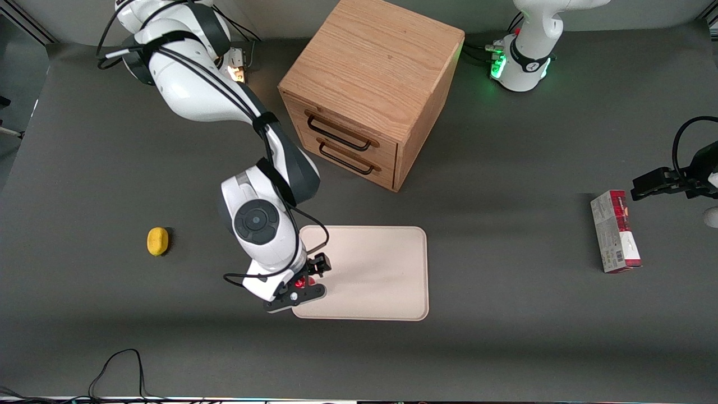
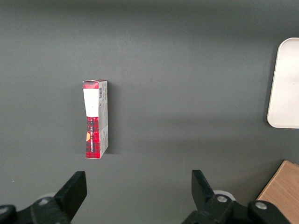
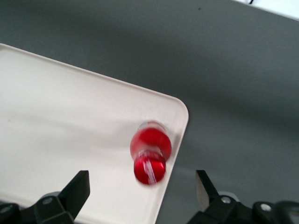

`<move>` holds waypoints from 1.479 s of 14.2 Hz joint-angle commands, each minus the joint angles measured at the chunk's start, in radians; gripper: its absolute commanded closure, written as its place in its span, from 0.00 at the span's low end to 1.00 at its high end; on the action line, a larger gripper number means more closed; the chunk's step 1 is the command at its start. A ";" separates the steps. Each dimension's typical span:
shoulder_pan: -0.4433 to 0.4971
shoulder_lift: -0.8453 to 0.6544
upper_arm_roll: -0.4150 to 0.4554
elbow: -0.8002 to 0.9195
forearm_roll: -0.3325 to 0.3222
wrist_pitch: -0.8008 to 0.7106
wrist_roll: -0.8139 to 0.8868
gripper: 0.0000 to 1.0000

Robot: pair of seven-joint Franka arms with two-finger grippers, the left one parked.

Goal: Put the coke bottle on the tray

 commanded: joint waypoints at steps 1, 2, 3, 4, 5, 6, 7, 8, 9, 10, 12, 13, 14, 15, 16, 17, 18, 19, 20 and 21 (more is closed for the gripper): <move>0.002 -0.143 0.003 -0.018 -0.016 -0.133 0.006 0.00; 0.004 -0.183 0.003 -0.018 -0.016 -0.182 0.008 0.00; 0.005 -0.217 0.003 -0.018 -0.018 -0.228 0.008 0.00; 0.004 -0.258 0.004 -0.020 -0.013 -0.263 0.006 0.00; 0.001 -0.294 0.003 -0.026 -0.015 -0.294 -0.003 0.00; 0.001 -0.334 0.000 -0.036 -0.015 -0.352 -0.006 0.00; -0.001 -0.367 -0.003 -0.061 -0.015 -0.406 -0.007 0.00; -0.001 -0.418 -0.008 -0.105 -0.015 -0.425 -0.007 0.00; -0.007 -0.470 -0.016 -0.166 -0.013 -0.425 -0.007 0.00; -0.025 -0.518 -0.020 -0.221 -0.010 -0.422 -0.016 0.00; -0.076 -0.584 -0.025 -0.303 0.010 -0.411 -0.070 0.00; -0.127 -0.621 -0.027 -0.349 0.045 -0.390 -0.092 0.00; -0.184 -0.653 -0.025 -0.399 0.077 -0.370 -0.102 0.00; -0.236 -0.679 -0.023 -0.443 0.091 -0.353 -0.133 0.00; -0.287 -0.705 -0.023 -0.482 0.100 -0.333 -0.186 0.00; -0.324 -0.733 -0.023 -0.518 0.105 -0.316 -0.226 0.00; -0.356 -0.762 -0.023 -0.556 0.105 -0.296 -0.239 0.00; -0.393 -0.795 -0.023 -0.605 0.106 -0.266 -0.241 0.00; -0.416 -0.829 -0.023 -0.653 0.106 -0.238 -0.244 0.00; -0.430 -0.849 -0.023 -0.683 0.105 -0.230 -0.259 0.00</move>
